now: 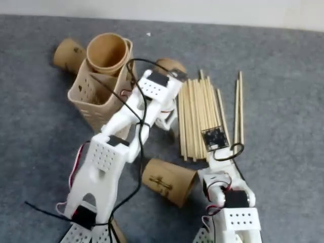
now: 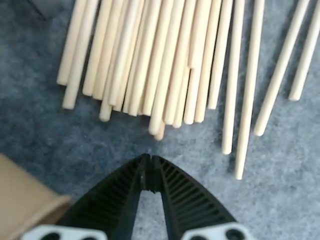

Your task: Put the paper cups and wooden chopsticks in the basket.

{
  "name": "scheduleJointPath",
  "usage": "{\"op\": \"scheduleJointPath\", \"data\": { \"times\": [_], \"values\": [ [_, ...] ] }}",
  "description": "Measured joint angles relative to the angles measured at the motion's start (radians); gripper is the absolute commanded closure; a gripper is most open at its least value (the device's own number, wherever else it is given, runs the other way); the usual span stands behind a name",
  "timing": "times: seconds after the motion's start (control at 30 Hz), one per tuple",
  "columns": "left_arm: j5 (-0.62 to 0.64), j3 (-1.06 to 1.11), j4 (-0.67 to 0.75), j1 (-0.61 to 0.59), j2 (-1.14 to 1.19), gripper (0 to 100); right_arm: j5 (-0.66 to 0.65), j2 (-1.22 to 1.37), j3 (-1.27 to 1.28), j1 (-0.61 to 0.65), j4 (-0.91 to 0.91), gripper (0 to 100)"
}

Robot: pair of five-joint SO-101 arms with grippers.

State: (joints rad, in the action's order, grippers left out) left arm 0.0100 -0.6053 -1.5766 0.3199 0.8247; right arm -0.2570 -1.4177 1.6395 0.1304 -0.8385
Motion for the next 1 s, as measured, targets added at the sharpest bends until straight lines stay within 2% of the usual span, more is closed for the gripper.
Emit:
{"op": "scheduleJointPath", "data": {
  "times": [0.37, 0.7, 0.83, 1.0],
  "values": [
    [-0.003, 0.002, -0.057, -0.002, -0.393, 67, 0.000, 0.000, 0.000, 0.000, 0.000, 97.1],
    [-0.104, 0.002, -0.074, 0.009, -0.867, 67, 0.000, 0.000, 0.000, 0.000, 0.000, 97.1],
    [-0.138, 0.002, -0.075, -0.127, -1.082, 67, 0.000, 0.000, 0.000, 0.000, 0.000, 97.1],
    [-0.178, 0.000, -0.075, -0.443, -1.203, 67, 0.000, 0.000, 0.000, 0.000, 0.000, 97.1]
  ]
}}
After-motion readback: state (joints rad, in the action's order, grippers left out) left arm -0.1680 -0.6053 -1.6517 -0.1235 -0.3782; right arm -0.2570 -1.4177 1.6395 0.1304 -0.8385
